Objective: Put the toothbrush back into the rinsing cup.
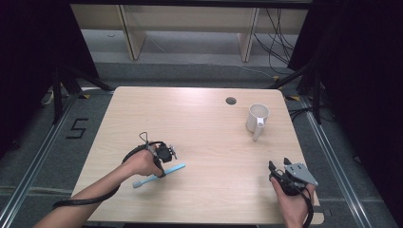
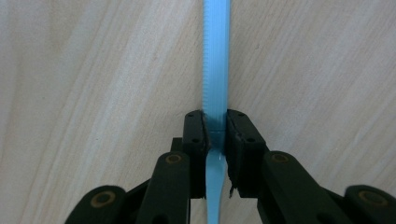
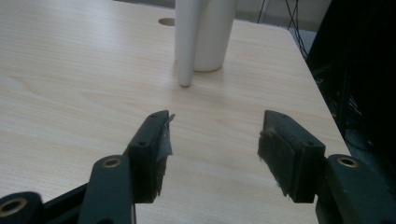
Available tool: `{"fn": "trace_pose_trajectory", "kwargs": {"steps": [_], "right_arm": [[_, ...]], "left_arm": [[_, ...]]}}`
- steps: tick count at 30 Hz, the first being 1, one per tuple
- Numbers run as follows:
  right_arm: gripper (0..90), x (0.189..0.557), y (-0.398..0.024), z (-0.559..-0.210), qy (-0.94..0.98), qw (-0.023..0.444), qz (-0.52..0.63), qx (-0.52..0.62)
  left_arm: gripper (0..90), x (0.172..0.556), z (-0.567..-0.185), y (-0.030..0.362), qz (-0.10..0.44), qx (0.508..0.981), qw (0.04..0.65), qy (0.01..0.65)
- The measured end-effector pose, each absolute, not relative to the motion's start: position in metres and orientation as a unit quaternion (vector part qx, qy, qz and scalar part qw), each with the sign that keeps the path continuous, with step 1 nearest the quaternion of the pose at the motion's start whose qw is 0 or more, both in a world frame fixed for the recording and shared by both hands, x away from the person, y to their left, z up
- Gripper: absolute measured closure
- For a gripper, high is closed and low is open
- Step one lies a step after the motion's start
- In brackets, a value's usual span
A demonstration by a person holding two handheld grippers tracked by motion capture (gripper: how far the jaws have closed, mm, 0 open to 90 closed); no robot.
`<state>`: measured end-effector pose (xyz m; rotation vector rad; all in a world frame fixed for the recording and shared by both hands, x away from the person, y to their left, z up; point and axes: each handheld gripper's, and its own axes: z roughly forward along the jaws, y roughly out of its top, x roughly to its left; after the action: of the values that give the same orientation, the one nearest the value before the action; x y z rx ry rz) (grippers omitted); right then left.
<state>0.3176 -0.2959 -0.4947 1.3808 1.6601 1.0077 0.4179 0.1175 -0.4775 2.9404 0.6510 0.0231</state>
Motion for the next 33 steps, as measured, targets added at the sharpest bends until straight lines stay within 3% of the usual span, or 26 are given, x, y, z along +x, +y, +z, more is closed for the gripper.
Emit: {"fn": "trace_pose_trajectory", "kwargs": {"steps": [33], "right_arm": [[43.5, 0.319, -0.298, -0.493, 0.668, 0.372, 0.384, 0.518]], "left_arm": [[78.6, 0.413, -0.462, 0.124, 0.029, 0.986, 0.071, 0.146]]}}
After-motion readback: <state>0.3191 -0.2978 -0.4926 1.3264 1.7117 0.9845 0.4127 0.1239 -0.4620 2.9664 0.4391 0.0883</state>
